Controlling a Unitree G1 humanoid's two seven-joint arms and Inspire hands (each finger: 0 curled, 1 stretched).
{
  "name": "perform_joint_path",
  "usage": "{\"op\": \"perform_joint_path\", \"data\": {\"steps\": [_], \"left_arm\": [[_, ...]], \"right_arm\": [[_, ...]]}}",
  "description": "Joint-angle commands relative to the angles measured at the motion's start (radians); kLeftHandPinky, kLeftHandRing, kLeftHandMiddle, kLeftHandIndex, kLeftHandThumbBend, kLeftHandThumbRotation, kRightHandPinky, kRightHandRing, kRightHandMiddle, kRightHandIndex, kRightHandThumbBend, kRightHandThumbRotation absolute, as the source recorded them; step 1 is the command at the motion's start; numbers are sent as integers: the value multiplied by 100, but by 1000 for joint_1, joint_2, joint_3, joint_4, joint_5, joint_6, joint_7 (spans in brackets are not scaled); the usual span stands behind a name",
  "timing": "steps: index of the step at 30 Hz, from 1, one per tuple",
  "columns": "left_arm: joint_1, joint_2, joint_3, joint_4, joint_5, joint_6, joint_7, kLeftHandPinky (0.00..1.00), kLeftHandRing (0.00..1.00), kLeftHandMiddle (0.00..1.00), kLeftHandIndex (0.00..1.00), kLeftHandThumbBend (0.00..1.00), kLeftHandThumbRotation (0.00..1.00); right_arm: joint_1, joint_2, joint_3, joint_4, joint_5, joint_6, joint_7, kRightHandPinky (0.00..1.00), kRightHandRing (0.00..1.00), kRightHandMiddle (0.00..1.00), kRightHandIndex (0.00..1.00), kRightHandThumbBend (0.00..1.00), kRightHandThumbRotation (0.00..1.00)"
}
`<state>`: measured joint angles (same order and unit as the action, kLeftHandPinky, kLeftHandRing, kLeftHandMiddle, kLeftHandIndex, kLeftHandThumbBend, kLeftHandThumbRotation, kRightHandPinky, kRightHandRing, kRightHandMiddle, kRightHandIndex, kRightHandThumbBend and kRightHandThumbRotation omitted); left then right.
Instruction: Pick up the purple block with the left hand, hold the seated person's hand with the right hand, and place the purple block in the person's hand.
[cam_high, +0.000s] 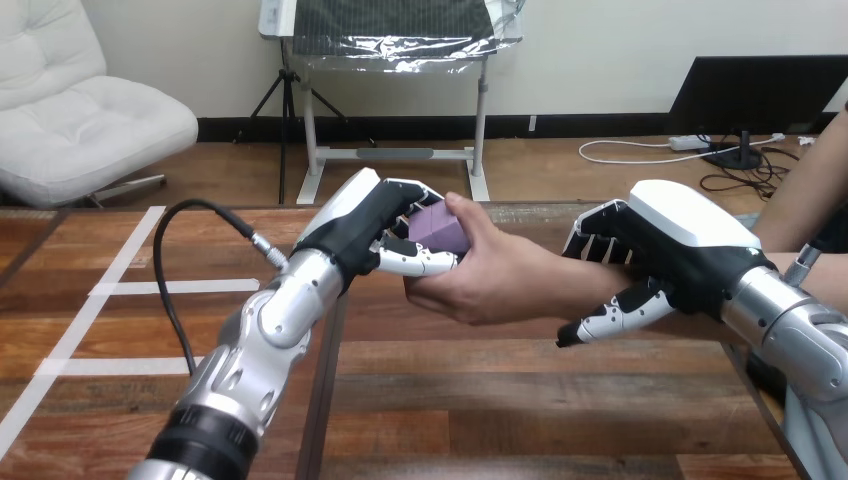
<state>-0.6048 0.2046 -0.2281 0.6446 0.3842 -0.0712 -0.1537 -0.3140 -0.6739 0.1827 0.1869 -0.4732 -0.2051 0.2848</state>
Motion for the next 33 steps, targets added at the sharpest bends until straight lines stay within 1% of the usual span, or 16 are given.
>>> {"op": "perform_joint_path", "data": {"steps": [1,4,5,9,13,14,18,23,33], "left_arm": [[-9,24,5,-66,-2,-34,15,51,61,66,68,63,54],[-3,34,12,-60,-4,-51,24,51,61,66,67,64,61],[-2,37,14,-56,-5,-57,27,51,61,66,67,65,66],[2,50,19,-50,-4,-71,31,52,62,67,67,66,74],[11,66,22,-58,0,-73,28,54,64,69,68,66,81],[12,70,23,-59,0,-74,27,56,65,70,68,64,84],[20,82,28,-67,6,-73,27,58,68,72,70,61,88],[38,95,37,-88,8,-58,26,61,71,74,71,57,90],[71,120,47,-119,10,-63,35,63,70,73,70,54,92]], "right_arm": [[4,21,22,16,3,-41,3,34,43,50,54,87,31],[4,20,22,17,-1,-44,2,35,44,50,55,86,32],[3,19,22,17,-3,-43,3,35,44,51,55,85,32],[4,19,21,16,-8,-43,5,36,45,51,56,84,33],[7,20,19,13,-7,-41,8,36,45,52,56,83,33],[7,20,18,13,-6,-44,7,36,45,52,56,83,33],[10,21,15,14,-4,-47,6,36,45,52,56,83,33],[17,21,12,10,-5,-50,1,36,46,53,57,82,33],[26,21,2,13,9,-60,0,37,47,54,58,81,30]]}}
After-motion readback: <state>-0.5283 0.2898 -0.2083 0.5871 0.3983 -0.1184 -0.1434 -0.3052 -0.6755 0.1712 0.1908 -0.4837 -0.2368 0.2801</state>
